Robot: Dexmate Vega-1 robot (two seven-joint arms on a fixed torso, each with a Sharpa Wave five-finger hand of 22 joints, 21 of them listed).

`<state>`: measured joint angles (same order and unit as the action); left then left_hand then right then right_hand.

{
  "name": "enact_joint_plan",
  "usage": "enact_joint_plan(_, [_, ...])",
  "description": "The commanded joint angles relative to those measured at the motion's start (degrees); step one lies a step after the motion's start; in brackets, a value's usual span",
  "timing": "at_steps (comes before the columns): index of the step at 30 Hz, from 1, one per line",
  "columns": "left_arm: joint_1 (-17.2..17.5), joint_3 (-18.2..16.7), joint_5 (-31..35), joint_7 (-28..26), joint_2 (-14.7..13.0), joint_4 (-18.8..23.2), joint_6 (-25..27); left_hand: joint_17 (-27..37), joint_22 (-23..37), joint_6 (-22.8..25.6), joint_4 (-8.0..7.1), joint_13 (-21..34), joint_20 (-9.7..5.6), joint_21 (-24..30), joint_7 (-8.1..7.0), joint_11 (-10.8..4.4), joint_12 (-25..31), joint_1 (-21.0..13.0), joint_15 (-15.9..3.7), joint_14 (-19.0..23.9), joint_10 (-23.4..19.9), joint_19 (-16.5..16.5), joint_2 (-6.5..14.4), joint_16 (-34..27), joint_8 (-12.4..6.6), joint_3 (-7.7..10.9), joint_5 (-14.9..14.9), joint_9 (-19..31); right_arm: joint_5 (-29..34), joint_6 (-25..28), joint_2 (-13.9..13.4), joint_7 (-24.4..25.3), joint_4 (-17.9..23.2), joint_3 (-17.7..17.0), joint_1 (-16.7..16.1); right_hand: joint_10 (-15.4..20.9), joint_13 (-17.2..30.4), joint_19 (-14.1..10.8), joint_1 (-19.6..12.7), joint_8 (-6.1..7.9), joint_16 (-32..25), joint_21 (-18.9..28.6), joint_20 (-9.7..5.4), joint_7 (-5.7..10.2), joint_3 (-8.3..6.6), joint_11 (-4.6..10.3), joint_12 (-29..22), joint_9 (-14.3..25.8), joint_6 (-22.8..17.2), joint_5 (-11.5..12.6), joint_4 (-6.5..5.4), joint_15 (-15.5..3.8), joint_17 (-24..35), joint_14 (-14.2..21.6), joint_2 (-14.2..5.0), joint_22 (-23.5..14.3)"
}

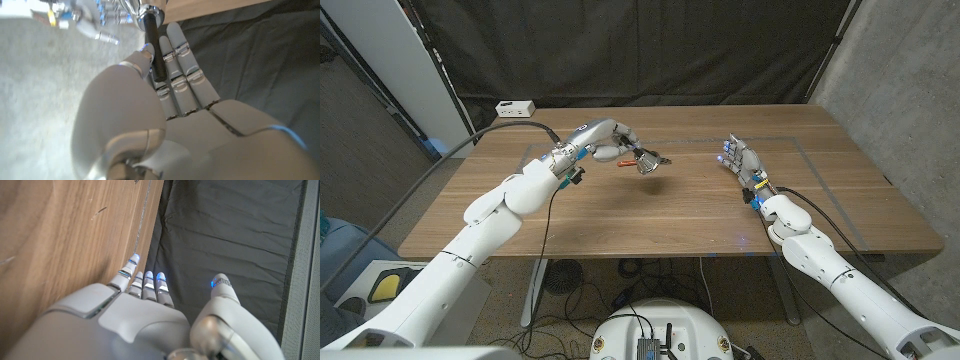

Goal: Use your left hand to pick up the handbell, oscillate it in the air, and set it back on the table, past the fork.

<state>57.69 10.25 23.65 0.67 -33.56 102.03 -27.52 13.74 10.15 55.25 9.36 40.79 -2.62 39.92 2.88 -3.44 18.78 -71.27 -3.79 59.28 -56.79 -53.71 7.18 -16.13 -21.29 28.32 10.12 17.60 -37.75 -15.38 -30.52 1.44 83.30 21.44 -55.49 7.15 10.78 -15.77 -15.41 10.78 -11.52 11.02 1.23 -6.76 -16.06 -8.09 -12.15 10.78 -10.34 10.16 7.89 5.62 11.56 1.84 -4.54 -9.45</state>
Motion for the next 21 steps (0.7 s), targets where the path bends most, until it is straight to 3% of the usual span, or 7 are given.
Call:
enact_joint_plan(1, [-1.97,0.33,-54.67,-1.28,6.48,-5.83,-12.86,0.29,0.14,0.1,-0.03,0.25,0.0,0.38,0.09,0.16,0.08,-0.93,-5.66,5.81,-0.49,-0.02,0.59,-0.25,-0.26,0.24,0.29,0.07,-0.26,0.87,0.01,-0.05,-0.41,0.14,0.34,0.16,0.26,-0.72,-0.57,0.22,0.02,-0.05,-0.01,-0.06,0.14,-0.37,0.03,0.22,-0.29,0.05,0.09,-0.08,0.21,0.08,-0.15,-0.29])
enact_joint_plan(6, [-2.06,0.14,-63.61,2.59,5.97,-5.27,-12.16,0.27,0.12,0.21,-0.1,0.31,-0.23,0.6,0.02,-0.06,-0.01,-0.86,-5.65,6.23,-0.59,-0.32,0.56,-0.41,-0.24,0.24,0.28,0.01,0.09,0.45,-0.08,-0.22,-0.78,0.2,0.37,0.18,0.26,-0.75,-0.59,0.22,0.03,-0.04,0.05,-0.12,0.15,-0.49,0.02,0.22,-0.27,0.05,0.1,-0.01,0.2,0.06,-0.16,-0.29])
enact_joint_plan(9, [-1.87,0.04,-63.86,2.85,4.72,-4.75,-10.53,0.29,0.12,0.17,-0.12,0.43,-0.36,0.64,0.18,0.03,-0.05,-0.86,-5.81,6.2,-0.54,-0.29,0.59,-0.42,-0.2,0.25,0.28,-0.01,-0.33,0.76,0.04,-0.01,-0.61,0.04,0.28,0.19,0.26,-0.73,-0.6,0.22,0.02,-0.05,0.04,-0.1,0.16,-0.5,0.02,0.22,-0.29,0.05,0.1,-0.07,0.2,0.08,-0.16,-0.29])
enact_joint_plan(13, [-1.03,-0.23,-60.03,0.41,2.18,-3.18,-7.02,0.28,0.11,0.16,-0.11,0.39,-0.36,0.72,0.05,-0.02,-0.14,-0.87,-5.81,6.09,-0.65,-0.29,0.56,-0.36,-0.18,0.27,0.29,0.0,0.12,0.25,0.03,-0.28,-0.98,0.2,0.5,0.16,0.26,-0.73,-0.6,0.2,0.02,-0.06,0.03,-0.06,0.17,-0.48,0.04,0.22,-0.25,0.05,0.1,0.02,0.2,0.08,-0.17,-0.29])
enact_joint_plan(21, [4.29,-3.57,-44.72,-13.76,-4.91,7.11,8.82,0.23,0.09,0.18,-0.04,0.68,-0.35,0.95,0.28,0.47,-0.25,-0.93,-5.81,6.37,-0.61,-0.42,0.45,-0.45,-0.21,0.34,0.36,0.15,-0.04,0.45,0.17,-0.12,-0.98,0.18,0.54,0.23,0.26,-0.74,-0.62,0.2,-0.01,-0.06,0.04,-0.1,0.2,-0.44,0.01,0.22,-0.23,0.05,0.1,0.12,0.2,0.18,-0.18,-0.29])
